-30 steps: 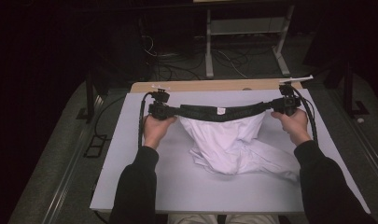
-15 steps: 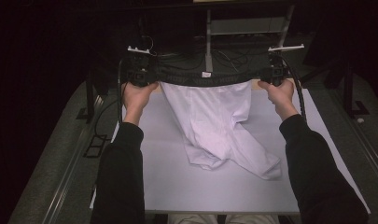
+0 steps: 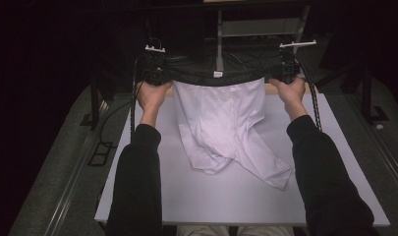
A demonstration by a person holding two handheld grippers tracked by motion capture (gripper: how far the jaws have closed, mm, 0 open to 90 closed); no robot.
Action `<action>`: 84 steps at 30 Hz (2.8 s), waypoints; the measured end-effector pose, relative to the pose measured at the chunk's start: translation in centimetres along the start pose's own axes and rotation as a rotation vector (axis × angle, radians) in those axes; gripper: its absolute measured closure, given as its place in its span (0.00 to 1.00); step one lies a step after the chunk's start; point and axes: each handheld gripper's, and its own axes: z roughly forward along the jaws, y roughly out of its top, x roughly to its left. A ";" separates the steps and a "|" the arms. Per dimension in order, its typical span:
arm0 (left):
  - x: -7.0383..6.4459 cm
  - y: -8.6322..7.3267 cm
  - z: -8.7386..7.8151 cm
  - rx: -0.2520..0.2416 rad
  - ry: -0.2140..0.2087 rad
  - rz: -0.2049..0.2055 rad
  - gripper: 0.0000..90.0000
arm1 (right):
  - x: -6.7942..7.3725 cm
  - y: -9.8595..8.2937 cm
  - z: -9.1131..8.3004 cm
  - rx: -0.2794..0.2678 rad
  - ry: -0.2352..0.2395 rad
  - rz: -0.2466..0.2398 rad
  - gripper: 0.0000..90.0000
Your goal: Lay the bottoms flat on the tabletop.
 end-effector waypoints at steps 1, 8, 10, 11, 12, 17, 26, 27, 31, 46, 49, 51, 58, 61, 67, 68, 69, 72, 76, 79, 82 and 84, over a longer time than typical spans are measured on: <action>0.1 -0.1 0.4 0.015 0.012 0.006 0.95 | -0.1 -0.1 0.1 0.001 -0.002 -0.002 0.94; 0.2 0.9 1.8 0.007 0.001 0.019 0.95 | -0.7 0.5 0.2 -0.016 -0.036 -0.009 0.94; 0.3 1.5 1.9 0.003 -0.012 0.019 0.95 | -0.8 0.9 0.1 -0.012 -0.043 -0.011 0.94; 0.4 1.7 2.0 -0.001 -0.014 0.017 0.95 | -0.8 1.2 -0.1 -0.018 -0.042 -0.011 0.94; 0.4 1.9 2.1 -0.005 -0.020 0.012 0.95 | -0.9 1.4 -0.2 -0.023 -0.040 -0.006 0.94; 0.6 1.4 3.6 -0.022 -0.091 -0.023 0.92 | -1.7 1.7 -0.3 -0.025 -0.056 0.012 0.89; 2.3 -2.2 5.0 -0.064 -0.129 -0.203 0.47 | -4.1 -0.9 0.2 0.056 -0.093 0.184 0.49; 2.4 -2.4 4.8 -0.066 -0.137 -0.210 0.44 | -4.1 -1.3 0.2 0.066 -0.084 0.187 0.47; 2.5 -3.2 4.1 -0.086 -0.161 -0.200 0.34 | -3.8 -3.1 -0.4 0.058 -0.052 0.172 0.38; -0.4 -5.4 1.7 -0.158 -0.272 -0.097 0.07 | -3.2 -7.6 -2.8 0.064 -0.017 0.076 0.09; -1.3 -5.7 1.6 -0.139 -0.272 -0.082 0.00 | -3.0 -8.2 -3.5 0.058 -0.023 0.060 0.02; -1.7 -6.0 1.5 -0.127 -0.281 -0.072 0.00 | -2.7 -8.7 -4.0 0.040 -0.027 0.047 0.00; -3.7 -7.5 1.1 -0.102 -0.319 -0.021 0.00 | -1.6 -10.1 -5.7 0.032 -0.042 -0.019 0.00; -4.2 -8.0 1.0 -0.106 -0.332 -0.013 0.00 | -1.1 -10.6 -6.4 0.032 -0.025 -0.027 0.00; -5.2 -8.9 0.6 -0.108 -0.351 0.008 0.00 | 0.1 -12.0 -7.3 0.028 0.010 -0.057 0.00; -5.3 -9.0 0.6 -0.107 -0.352 0.012 0.00 | 0.2 -12.1 -7.3 0.030 0.014 -0.057 0.00; -5.5 -9.2 0.4 -0.110 -0.349 0.017 0.00 | 0.4 -12.3 -7.4 0.034 0.019 -0.063 0.00; -5.9 -9.6 0.0 -0.122 -0.332 0.041 0.00 | 0.9 -12.8 -7.6 0.040 0.025 -0.073 0.00; -6.3 -10.4 -0.4 -0.118 -0.331 0.064 0.00 | 1.7 -13.5 -7.9 0.055 0.021 -0.110 0.00; -6.4 -11.0 -0.7 -0.113 -0.328 0.078 0.00 | 2.1 -14.1 -8.1 0.069 0.015 -0.134 0.00; -6.5 -11.7 -0.8 -0.105 -0.331 0.079 0.00 | 2.3 -14.7 -8.3 0.073 0.021 -0.137 0.00; -6.7 -12.1 -0.9 -0.096 -0.329 0.090 0.00 | 2.4 -15.2 -8.3 0.079 0.026 -0.139 0.00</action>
